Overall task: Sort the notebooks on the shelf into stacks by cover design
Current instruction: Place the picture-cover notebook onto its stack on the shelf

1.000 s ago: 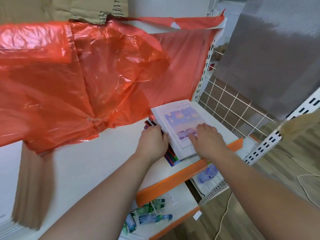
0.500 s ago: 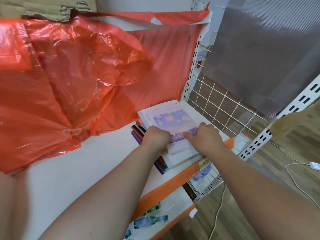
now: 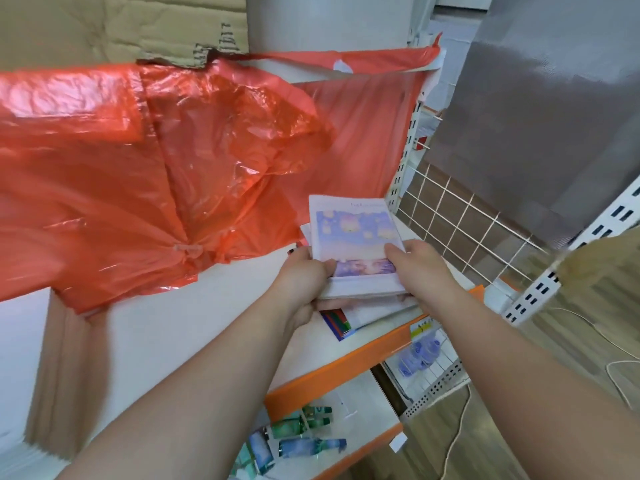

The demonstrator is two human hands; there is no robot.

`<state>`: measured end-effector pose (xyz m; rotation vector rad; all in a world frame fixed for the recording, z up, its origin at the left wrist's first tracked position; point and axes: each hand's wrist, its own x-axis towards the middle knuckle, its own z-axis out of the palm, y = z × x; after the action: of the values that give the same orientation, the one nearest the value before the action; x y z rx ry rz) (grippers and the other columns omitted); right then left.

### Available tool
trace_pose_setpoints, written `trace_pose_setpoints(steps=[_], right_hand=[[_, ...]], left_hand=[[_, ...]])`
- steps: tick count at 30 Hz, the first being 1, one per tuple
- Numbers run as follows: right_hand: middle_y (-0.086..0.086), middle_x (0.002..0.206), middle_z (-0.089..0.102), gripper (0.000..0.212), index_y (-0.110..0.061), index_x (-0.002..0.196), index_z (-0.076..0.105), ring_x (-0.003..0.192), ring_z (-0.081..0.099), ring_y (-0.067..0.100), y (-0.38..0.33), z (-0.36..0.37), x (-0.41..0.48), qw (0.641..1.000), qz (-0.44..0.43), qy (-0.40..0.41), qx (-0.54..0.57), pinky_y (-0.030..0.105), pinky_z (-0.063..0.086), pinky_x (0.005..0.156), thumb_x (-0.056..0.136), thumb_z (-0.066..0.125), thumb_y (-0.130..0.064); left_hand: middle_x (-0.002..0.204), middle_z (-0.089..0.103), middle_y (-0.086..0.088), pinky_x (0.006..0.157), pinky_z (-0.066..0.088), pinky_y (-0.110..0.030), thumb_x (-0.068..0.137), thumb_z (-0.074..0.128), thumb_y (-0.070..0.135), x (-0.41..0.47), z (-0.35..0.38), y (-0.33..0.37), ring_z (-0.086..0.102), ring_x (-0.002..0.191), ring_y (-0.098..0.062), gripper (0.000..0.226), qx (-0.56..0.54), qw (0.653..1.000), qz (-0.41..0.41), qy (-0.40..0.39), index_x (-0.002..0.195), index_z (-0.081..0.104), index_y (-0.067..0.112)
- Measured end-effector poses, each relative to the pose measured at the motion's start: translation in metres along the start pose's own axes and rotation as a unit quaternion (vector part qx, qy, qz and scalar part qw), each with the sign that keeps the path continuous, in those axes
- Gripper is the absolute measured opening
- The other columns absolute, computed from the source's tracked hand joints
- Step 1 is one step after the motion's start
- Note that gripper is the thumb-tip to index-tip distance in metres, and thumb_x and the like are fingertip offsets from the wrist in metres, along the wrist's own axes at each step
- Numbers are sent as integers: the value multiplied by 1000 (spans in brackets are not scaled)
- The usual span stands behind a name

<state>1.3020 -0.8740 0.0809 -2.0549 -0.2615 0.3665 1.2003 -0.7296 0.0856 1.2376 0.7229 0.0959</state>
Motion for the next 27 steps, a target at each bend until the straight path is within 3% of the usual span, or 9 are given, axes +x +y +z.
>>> trace_pose_setpoints(steps=[5, 9, 11, 14, 16, 20, 24, 27], right_hand=[[1, 67, 57, 23, -16, 77, 57, 57, 56, 22, -16, 38, -30, 997, -17, -66, 22, 28, 45, 42, 96, 50, -27], [4, 71, 60, 21, -12, 84, 61, 58, 56, 21, -27, 81, -57, 991, -40, -124, 30, 26, 40, 50, 95, 49, -25], [1, 72, 64, 19, -15, 85, 63, 61, 59, 20, -42, 103, -73, 988, -63, -137, 32, 21, 39, 47, 95, 50, -24], [-4, 76, 67, 19, -17, 79, 63, 71, 63, 19, -73, 140, -101, 983, -119, -139, 17, 24, 44, 56, 93, 53, -26], [-5, 73, 64, 21, -16, 75, 61, 66, 60, 17, -96, 168, -126, 978, -145, -151, 19, 23, 43, 52, 93, 54, -25], [2, 72, 66, 19, -12, 77, 63, 59, 61, 20, -137, 233, -179, 965, -162, -199, 49, 32, 46, 47, 91, 56, -24], [2, 67, 62, 23, -12, 68, 60, 57, 56, 19, -163, 299, -242, 959, -180, -218, 27, 25, 41, 45, 89, 54, -19], [3, 67, 61, 20, -12, 67, 59, 60, 58, 23, -179, 345, -287, 954, -183, -236, 11, 30, 44, 47, 84, 53, -21]], left_hand=[[102, 68, -6, 51, 57, -32, 99, 51, 8, -38, -43, -3, 68, 81, -24, 11, 43, 996, 40, 67, 101, 56, 18], [105, 68, -8, 51, 56, -31, 98, 52, 8, -76, -88, -10, 68, 78, -23, 13, 35, 991, 57, 114, 109, 58, 13], [98, 68, -6, 50, 56, -30, 98, 52, 7, -97, -112, -12, 67, 74, -22, 11, 24, 986, 75, 147, 100, 59, 15], [97, 69, -7, 50, 56, -31, 96, 54, 7, -133, -155, -12, 67, 75, -23, 9, 5, 973, 108, 202, 97, 61, 13], [98, 71, -8, 51, 56, -32, 95, 55, 8, -159, -189, -13, 68, 77, -24, 12, 0, 962, 132, 239, 102, 63, 11], [94, 74, -11, 50, 56, -36, 93, 55, 11, -211, -260, -16, 70, 74, -25, 11, -20, 938, 176, 298, 94, 66, 10], [83, 70, -10, 41, 49, -26, 96, 51, 6, -267, -331, -28, 65, 63, -23, 16, -59, 925, 188, 326, 85, 62, 11], [84, 69, -9, 42, 48, -24, 95, 52, 7, -302, -388, -42, 63, 65, -20, 15, -56, 919, 179, 347, 86, 63, 12]])
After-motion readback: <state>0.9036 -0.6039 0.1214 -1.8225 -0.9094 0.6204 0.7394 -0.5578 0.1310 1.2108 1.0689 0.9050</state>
